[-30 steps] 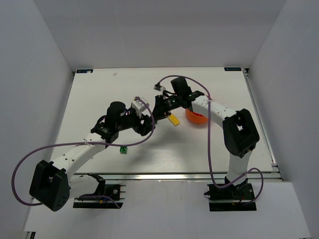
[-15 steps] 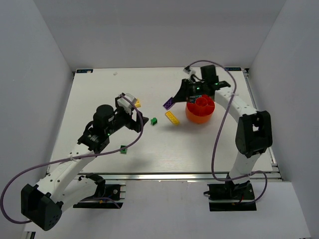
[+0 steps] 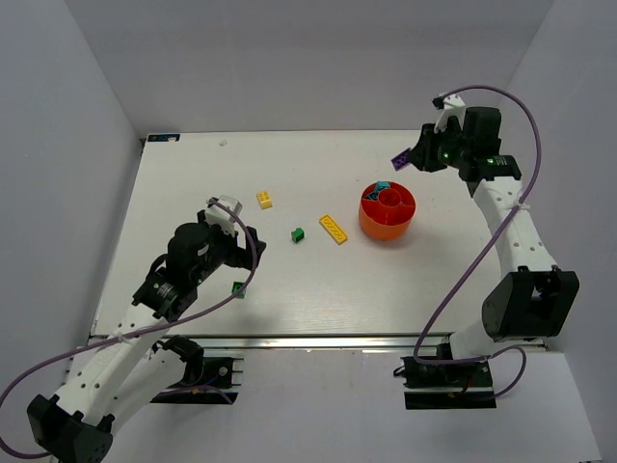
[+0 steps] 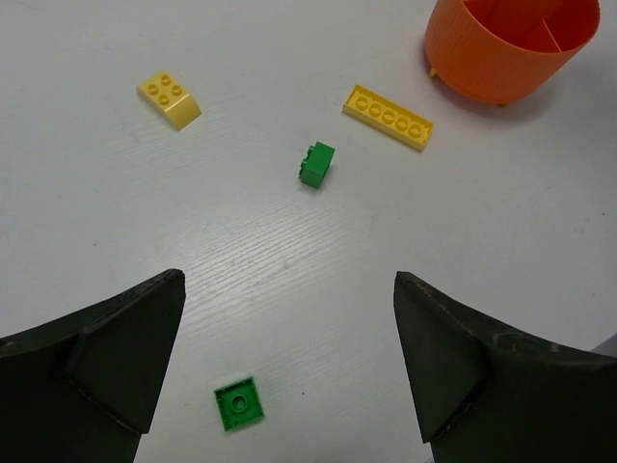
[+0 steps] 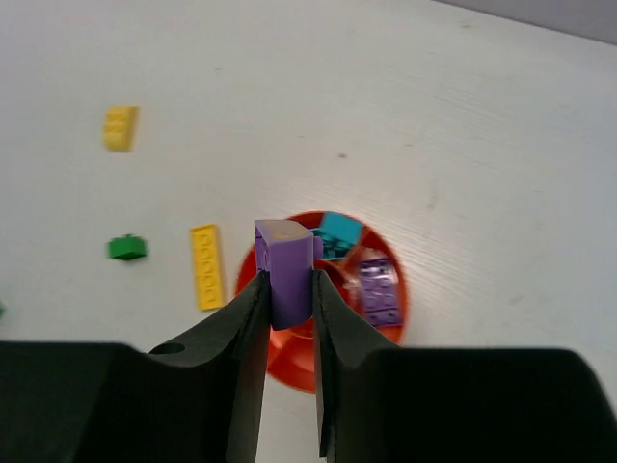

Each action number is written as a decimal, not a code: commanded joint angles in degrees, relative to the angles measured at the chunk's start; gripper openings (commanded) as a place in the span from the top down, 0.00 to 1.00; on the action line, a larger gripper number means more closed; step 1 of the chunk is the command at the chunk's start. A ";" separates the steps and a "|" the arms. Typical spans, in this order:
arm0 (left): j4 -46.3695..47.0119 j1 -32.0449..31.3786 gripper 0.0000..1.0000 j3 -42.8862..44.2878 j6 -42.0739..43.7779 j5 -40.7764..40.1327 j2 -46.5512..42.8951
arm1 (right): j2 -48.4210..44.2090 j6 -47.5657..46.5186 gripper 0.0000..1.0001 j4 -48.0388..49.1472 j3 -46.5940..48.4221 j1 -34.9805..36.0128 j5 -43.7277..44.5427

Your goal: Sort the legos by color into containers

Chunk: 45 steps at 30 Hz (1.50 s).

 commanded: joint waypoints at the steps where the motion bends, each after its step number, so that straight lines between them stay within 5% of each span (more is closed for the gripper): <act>1: -0.79 0.28 0.02 -0.72 -0.90 -3.80 -3.03 | -0.17 -6.47 1.00 0.32 -0.94 -0.91 13.97; 11: -1.32 -0.25 0.02 -0.64 -0.55 -4.60 -4.97 | 5.97 -9.55 1.00 1.64 -2.00 -2.49 20.24; 23: -1.49 -0.25 0.02 -0.72 -0.37 -4.24 -4.53 | 14.33 -9.38 1.00 -0.38 0.64 -2.06 15.85; 45: -1.49 -0.25 0.02 -0.72 -0.28 -4.24 -4.26 | 6.51 -9.56 1.00 1.91 -3.49 -1.97 15.86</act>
